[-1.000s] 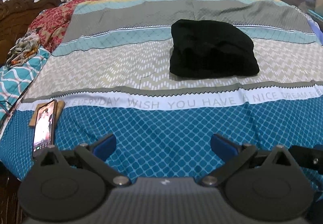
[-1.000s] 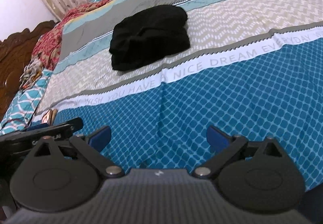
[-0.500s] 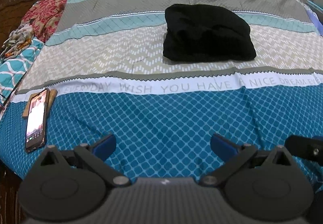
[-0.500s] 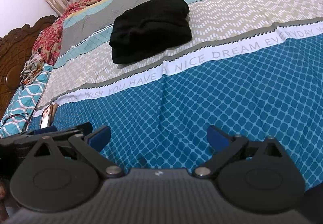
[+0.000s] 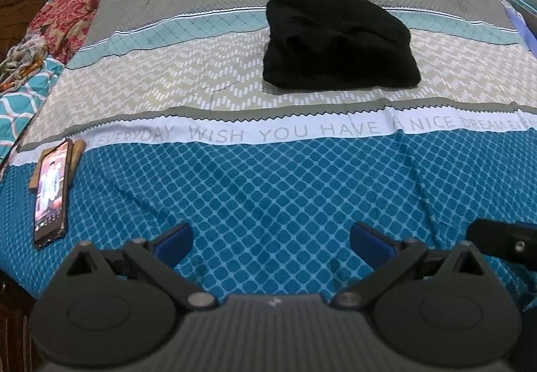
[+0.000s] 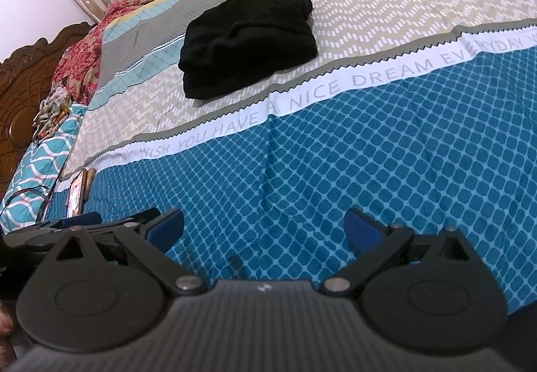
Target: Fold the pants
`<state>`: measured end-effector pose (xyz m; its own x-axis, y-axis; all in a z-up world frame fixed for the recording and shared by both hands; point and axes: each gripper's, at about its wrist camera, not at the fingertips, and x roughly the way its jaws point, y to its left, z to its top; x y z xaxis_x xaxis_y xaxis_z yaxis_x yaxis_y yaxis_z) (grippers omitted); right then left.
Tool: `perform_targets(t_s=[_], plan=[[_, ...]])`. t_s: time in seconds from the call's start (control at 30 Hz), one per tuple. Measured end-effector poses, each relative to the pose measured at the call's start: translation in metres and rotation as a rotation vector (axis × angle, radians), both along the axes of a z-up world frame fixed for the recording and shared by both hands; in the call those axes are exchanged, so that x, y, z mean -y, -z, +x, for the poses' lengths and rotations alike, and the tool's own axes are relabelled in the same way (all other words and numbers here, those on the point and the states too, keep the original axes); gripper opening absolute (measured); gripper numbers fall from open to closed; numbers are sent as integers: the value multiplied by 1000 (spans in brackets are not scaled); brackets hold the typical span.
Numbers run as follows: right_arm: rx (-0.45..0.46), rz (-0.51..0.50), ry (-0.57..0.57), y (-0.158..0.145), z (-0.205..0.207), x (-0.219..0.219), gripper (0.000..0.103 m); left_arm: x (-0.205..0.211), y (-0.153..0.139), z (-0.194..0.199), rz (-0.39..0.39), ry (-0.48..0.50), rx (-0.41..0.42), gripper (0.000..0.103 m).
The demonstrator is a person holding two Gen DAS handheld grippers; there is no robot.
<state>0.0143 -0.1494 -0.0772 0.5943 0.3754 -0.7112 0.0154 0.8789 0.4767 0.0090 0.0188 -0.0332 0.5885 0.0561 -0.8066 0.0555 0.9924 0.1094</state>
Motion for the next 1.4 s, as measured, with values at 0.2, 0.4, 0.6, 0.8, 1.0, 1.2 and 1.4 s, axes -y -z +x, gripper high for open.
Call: perform_targets(t_s=[0.2,0.4,0.6,0.8,1.0,1.2,1.4], plan=[[-7,3,0,1,0,0,103,-1,-5,-4,-69,19,6,103],[-16,7,2,3,0,-1,103,2,-1,-3,-48,12,-27,103],[-21,10,-1,3,1,0,103,-2,-4,-2,-7,-26,-1,103],[-26,13,-6,4,1,1,103,-6,-3,0,10,-47,-11,103],[-34,15,-3,6,1,1,103,-7,-4,1,0,-50,-10,103],[-38,16,-4,6,1,0,103,-13,-5,1,-39,-62,-6,103],[-44,19,-4,8,0,0,103,-13,-4,1,-41,-64,-15,103]])
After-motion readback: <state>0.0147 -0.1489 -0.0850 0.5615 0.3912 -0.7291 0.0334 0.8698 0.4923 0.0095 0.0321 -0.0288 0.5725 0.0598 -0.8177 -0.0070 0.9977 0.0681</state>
